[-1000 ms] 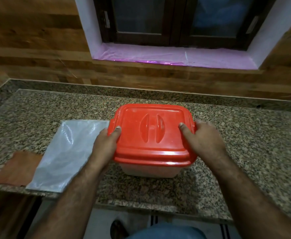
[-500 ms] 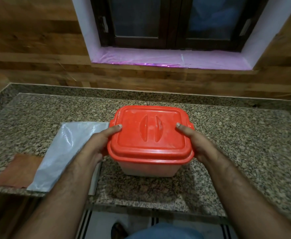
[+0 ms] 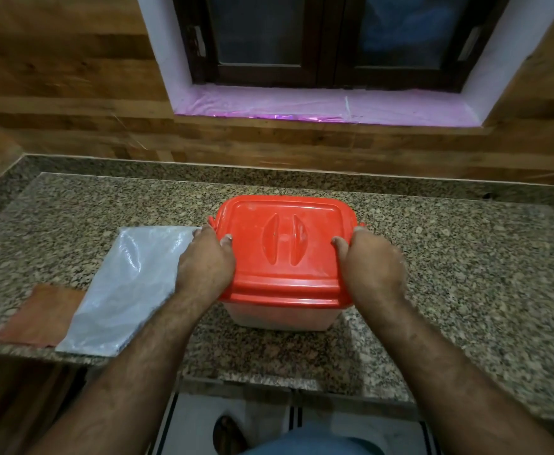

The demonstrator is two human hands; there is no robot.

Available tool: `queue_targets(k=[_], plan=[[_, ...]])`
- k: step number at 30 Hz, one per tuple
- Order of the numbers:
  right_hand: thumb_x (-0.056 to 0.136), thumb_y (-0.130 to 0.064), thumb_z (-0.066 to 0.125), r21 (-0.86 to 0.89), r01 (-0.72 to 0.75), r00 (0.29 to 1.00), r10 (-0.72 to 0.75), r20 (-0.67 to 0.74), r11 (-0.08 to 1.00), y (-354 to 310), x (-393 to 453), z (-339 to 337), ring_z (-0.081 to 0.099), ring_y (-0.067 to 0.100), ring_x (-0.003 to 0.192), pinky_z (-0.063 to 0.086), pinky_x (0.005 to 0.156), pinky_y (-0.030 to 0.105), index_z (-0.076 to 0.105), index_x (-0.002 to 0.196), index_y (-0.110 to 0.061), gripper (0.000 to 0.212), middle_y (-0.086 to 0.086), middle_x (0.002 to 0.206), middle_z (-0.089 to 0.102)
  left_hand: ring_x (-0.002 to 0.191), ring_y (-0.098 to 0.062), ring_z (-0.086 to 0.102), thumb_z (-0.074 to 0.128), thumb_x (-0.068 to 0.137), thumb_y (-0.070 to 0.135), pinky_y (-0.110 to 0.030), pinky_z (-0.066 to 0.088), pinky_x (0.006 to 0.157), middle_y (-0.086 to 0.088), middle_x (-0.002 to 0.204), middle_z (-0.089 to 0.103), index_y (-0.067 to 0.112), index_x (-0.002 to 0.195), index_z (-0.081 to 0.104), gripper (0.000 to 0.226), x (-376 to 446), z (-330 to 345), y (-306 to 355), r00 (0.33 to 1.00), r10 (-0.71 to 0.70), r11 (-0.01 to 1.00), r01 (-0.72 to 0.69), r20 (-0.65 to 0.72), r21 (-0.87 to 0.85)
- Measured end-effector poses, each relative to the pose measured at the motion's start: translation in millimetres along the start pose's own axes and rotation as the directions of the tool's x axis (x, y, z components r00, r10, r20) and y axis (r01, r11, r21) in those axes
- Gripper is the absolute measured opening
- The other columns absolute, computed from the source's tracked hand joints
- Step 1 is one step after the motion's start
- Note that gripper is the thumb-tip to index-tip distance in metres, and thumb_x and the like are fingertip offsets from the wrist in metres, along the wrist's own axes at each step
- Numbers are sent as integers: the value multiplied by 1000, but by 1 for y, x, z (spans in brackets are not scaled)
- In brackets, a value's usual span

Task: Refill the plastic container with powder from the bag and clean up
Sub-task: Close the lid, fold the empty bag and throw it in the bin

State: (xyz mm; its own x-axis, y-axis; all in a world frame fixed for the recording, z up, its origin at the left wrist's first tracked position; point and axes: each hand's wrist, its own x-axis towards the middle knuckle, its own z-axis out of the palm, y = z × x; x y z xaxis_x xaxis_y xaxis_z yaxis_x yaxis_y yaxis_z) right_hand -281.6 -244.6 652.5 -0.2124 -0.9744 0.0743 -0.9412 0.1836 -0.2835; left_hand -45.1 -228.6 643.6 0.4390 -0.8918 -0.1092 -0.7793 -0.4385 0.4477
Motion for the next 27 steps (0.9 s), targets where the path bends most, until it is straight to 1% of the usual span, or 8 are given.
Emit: queue_targets(k=[2, 4, 6, 8, 10, 13, 19, 27], plan=[[109, -37, 57, -68, 48, 999, -47, 25, 997, -5, -5, 1, 69, 30, 81, 45, 65, 34, 63, 113, -10, 28, 5, 91, 72, 134, -44, 58, 41, 114, 40, -52, 49, 106, -23, 151, 56, 2, 158, 39, 59, 0, 1, -2, 1000, -3, 1000, 3, 6, 5], [106, -37, 57, -74, 69, 996, -65, 54, 995, -12, -9, 2, 72, 33, 106, 56, 83, 40, 56, 138, -7, 44, 14, 120, 73, 146, -43, 47, 41, 113, 42, -53, 42, 118, -22, 163, 45, 4, 163, 33, 63, 1, 4, -7, 999, 33, 999, -33, 2, -1], [105, -56, 47, -68, 105, 989, -97, 115, 992, -13, -16, 3, 51, 35, 145, 45, 115, 53, 35, 161, -9, 74, 18, 161, 48, 163, -34, 21, 41, 112, 46, -51, 22, 132, -16, 177, 22, 8, 169, 23, 70, -4, 7, -11, 984, 169, 986, -169, -51, 14], [104, -68, 30, -75, 194, 972, -181, 152, 978, -8, -24, 7, 19, 33, 163, 22, 129, 58, 17, 169, -11, 87, 15, 177, 16, 167, -25, 5, 39, 111, 54, -48, 10, 135, -8, 180, 11, 15, 171, 18, 75, -14, 13, -12, 938, 335, 942, -334, -84, 24], [103, -71, 20, -30, 261, 956, -254, 148, 965, 2, -32, 17, 8, 32, 165, 12, 132, 55, 12, 170, -11, 90, 14, 179, 5, 166, -25, 9, 32, 105, 67, -50, 13, 134, -6, 179, 18, 17, 170, 26, 82, -22, 21, -11, 900, 430, 898, -419, -65, 135], [102, -71, 22, 51, 291, 954, -294, 66, 955, 15, -37, 30, 16, 33, 164, 15, 132, 49, 23, 168, -8, 91, 17, 177, 15, 163, -30, 23, 27, 97, 79, -53, 23, 131, -9, 172, 37, 13, 163, 42, 95, -25, 26, -13, 886, 458, 874, -433, -74, 223], [99, -64, 35, 127, 312, 950, -307, -60, 942, 20, -31, 47, 28, 36, 159, 19, 129, 50, 38, 162, -3, 89, 20, 172, 29, 158, -34, 35, 38, 93, 80, -53, 31, 128, -15, 164, 49, 5, 156, 53, 98, -21, 31, -18, 851, 507, 853, -474, -133, 219], [98, -64, 35, 72, 315, 947, -308, -91, 946, 1, 23, 54, 33, 36, 157, 23, 129, 49, 43, 159, -1, 88, 22, 170, 34, 156, -34, 37, 44, 91, 76, -49, 30, 129, -14, 162, 52, 5, 154, 56, 95, 37, 34, 4, 844, 519, 847, -486, -137, 215]])
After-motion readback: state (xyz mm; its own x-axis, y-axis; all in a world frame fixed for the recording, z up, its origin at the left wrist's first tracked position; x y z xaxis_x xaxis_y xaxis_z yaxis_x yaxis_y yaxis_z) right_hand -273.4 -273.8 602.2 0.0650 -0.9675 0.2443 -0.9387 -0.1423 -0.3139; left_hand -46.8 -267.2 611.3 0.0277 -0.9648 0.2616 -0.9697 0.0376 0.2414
